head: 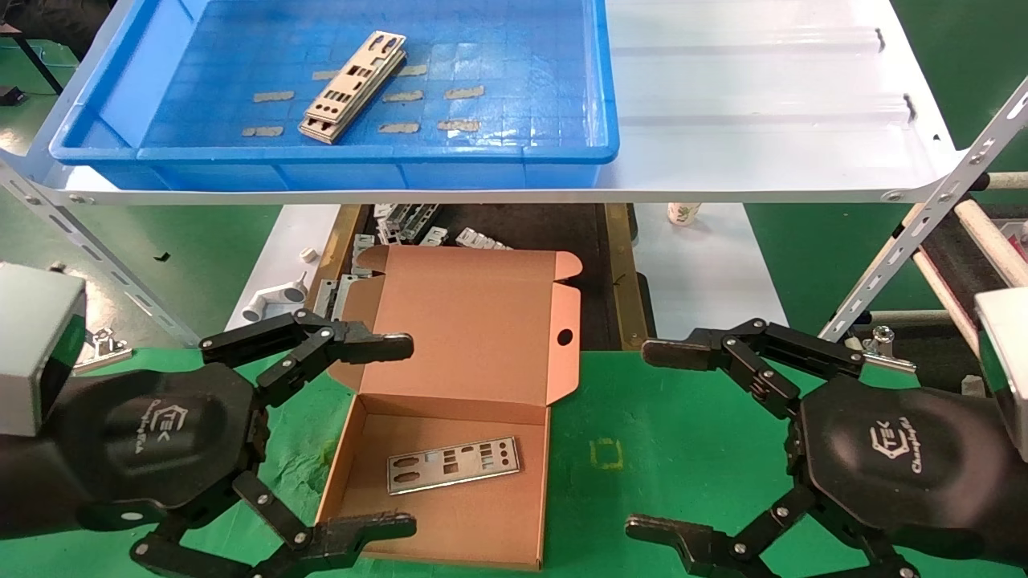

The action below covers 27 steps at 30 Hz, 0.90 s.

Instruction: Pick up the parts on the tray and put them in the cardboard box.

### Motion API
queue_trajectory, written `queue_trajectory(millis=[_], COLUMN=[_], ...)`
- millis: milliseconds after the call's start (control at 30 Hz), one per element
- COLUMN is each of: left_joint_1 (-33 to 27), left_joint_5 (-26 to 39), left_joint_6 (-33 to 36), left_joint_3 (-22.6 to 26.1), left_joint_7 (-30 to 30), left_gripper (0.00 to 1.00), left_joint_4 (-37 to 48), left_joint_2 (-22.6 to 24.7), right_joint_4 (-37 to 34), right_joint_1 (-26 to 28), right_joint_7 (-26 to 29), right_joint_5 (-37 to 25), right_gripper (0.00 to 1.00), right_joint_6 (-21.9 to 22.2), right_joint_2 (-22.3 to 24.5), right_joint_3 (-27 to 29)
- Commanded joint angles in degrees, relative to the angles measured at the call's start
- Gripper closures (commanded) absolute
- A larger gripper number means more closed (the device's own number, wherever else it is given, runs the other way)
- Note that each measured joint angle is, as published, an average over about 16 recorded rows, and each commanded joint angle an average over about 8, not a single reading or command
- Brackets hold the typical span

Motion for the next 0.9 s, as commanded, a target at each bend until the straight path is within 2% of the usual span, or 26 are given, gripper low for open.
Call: queue_trajectory(millis=[33,900], left_joint_1=[0.0,0.0], left_joint_5=[0.0,0.0], left_joint_6=[0.0,0.0], left_joint_3=[0.0,0.0], left_joint_7=[0.0,0.0], left_gripper=[0.0,0.0], left_joint_4=[0.0,0.0], left_joint_2=[0.0,0.0], right_joint_4=[0.0,0.0], right_joint_1=[0.0,0.0], right_joint_7=[0.0,0.0], right_joint_5=[0.0,0.0], right_gripper=[0.0,0.0], right_joint_6=[0.0,0.0], right_joint_2=[0.0,0.0], right_joint_3=[0.0,0.0])
